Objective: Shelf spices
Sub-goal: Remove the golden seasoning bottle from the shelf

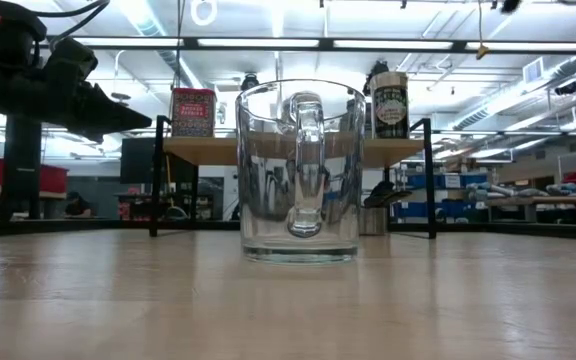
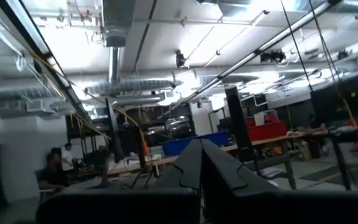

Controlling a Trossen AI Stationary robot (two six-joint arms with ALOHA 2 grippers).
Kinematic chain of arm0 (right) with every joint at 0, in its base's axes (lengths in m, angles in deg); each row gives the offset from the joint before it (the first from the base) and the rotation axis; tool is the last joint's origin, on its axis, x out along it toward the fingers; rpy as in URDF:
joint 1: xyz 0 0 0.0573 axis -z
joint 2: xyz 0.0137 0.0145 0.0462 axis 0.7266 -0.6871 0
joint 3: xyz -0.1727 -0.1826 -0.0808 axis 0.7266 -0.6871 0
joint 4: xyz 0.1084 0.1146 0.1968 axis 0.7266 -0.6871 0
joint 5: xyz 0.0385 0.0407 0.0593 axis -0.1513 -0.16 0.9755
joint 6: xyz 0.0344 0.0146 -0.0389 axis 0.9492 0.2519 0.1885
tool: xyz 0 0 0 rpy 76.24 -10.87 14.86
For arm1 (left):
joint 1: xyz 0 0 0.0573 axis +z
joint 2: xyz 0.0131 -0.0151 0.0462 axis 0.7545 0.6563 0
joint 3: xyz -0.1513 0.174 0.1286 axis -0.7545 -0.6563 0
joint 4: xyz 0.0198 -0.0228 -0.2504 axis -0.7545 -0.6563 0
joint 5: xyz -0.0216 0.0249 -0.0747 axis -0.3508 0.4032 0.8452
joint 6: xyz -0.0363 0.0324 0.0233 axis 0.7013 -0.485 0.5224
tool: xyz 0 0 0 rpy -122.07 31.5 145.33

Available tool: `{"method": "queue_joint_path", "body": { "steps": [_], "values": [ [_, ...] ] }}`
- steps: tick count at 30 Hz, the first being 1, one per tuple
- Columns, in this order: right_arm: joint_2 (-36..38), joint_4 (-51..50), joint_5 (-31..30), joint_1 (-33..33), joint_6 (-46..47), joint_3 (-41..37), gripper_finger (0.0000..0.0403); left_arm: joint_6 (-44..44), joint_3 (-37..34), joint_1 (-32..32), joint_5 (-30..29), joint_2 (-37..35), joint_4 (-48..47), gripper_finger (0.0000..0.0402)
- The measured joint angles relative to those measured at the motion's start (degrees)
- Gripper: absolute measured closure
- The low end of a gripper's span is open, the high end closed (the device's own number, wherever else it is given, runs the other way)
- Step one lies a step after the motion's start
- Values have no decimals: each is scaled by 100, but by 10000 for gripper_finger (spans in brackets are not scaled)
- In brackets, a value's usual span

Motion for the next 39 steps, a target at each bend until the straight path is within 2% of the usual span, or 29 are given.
{"method": "queue_joint_path", "body": {
  "steps": [4,8,12,16,23,32,35,39],
  "values": [
    [-762,-30,-54,82,-796,628,395,1,0,-1,0,0,-2,398],
    [-1351,-128,-203,185,-981,1138,395,-1,0,-1,-1,-1,-1,398],
    [-1834,-1461,-223,268,-400,1756,395,-136,0,-2,-1,-2,0,398],
    [-2374,-2760,-543,496,417,2263,395,-141,0,-2,-1,-2,24,398],
    [-3129,-4041,-557,797,645,2753,395,-151,0,0,-1,-1,165,398],
    [-3548,-4498,-426,855,-432,3324,395,-135,0,-2,-1,-2,403,398],
    [-3676,-5081,-292,894,-484,3796,392,251,0,-2,4,2,770,398],
    [-3897,-5991,-5,1022,-190,4425,372,1366,4,-2,4,0,1220,398]
  ]
}}
